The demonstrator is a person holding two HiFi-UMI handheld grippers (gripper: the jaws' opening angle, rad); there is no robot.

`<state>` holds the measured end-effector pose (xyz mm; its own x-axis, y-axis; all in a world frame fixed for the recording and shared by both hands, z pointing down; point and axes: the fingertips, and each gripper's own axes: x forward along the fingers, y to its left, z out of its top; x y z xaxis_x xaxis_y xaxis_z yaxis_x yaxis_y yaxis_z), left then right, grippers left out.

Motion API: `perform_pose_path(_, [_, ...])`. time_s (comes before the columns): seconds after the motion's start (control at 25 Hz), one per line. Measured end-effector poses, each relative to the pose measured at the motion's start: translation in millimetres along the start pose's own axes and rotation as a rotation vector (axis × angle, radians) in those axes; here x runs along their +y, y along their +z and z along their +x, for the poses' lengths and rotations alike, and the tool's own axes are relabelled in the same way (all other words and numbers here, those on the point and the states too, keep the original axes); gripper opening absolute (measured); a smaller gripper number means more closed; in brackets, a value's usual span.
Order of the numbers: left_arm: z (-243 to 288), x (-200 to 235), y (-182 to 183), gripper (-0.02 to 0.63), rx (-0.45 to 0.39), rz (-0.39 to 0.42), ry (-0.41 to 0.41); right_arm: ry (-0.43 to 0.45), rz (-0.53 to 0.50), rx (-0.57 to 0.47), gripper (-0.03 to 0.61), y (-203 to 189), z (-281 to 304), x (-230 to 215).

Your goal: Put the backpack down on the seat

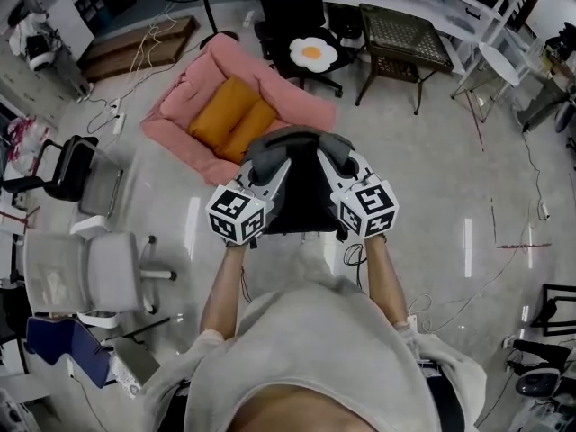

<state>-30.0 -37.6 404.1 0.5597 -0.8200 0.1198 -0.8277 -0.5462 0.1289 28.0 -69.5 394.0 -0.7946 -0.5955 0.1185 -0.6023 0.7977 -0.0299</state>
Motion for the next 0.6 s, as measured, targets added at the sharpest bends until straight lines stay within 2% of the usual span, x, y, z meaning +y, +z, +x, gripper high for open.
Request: perform_pose_path(0.6, [139.0, 103.9, 43.8, 0.032, 0.001, -0.027, 0.036, 0.036, 0.016, 0.011, 0.028, 28.7, 112.0, -134.5])
